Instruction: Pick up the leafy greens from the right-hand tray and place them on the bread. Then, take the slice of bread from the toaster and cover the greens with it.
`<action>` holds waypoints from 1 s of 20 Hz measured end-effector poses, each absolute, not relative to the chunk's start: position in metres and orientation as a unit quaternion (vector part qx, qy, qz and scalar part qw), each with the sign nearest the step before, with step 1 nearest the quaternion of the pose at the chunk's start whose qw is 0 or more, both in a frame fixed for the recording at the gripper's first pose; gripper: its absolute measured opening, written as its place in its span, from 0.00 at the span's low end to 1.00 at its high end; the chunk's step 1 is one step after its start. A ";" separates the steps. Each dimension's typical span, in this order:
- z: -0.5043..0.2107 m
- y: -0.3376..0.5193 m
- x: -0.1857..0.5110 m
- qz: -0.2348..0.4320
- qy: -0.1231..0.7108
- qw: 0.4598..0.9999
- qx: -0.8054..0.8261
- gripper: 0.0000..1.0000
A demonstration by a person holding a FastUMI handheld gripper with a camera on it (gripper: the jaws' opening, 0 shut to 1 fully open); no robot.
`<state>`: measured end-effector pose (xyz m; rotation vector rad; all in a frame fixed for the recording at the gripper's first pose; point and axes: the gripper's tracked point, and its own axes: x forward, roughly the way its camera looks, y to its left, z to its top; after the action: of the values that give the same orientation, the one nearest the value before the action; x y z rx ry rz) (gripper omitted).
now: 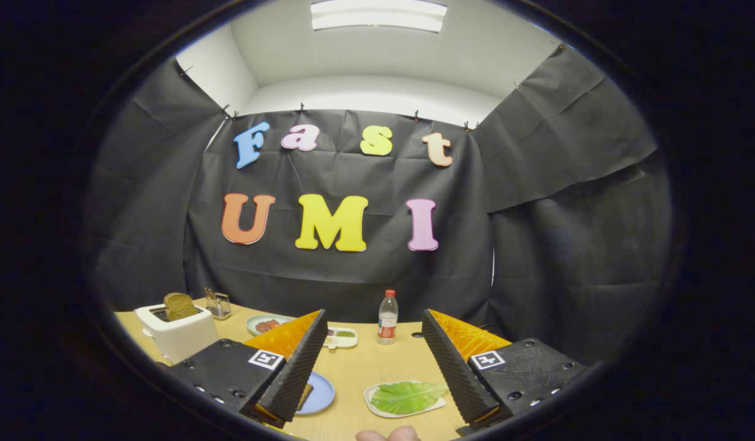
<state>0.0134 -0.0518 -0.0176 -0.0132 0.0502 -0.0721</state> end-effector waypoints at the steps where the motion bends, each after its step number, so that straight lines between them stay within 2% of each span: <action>1: -0.022 -0.054 0.015 -0.031 0.031 0.999 0.000 0.95; 10: -0.081 -0.113 0.036 -0.041 0.114 0.992 0.031 0.95; 20: -0.201 -0.176 0.066 -0.051 0.283 0.946 0.147 0.96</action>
<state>0.0656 -0.1762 -0.2009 0.2997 0.5760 -0.1033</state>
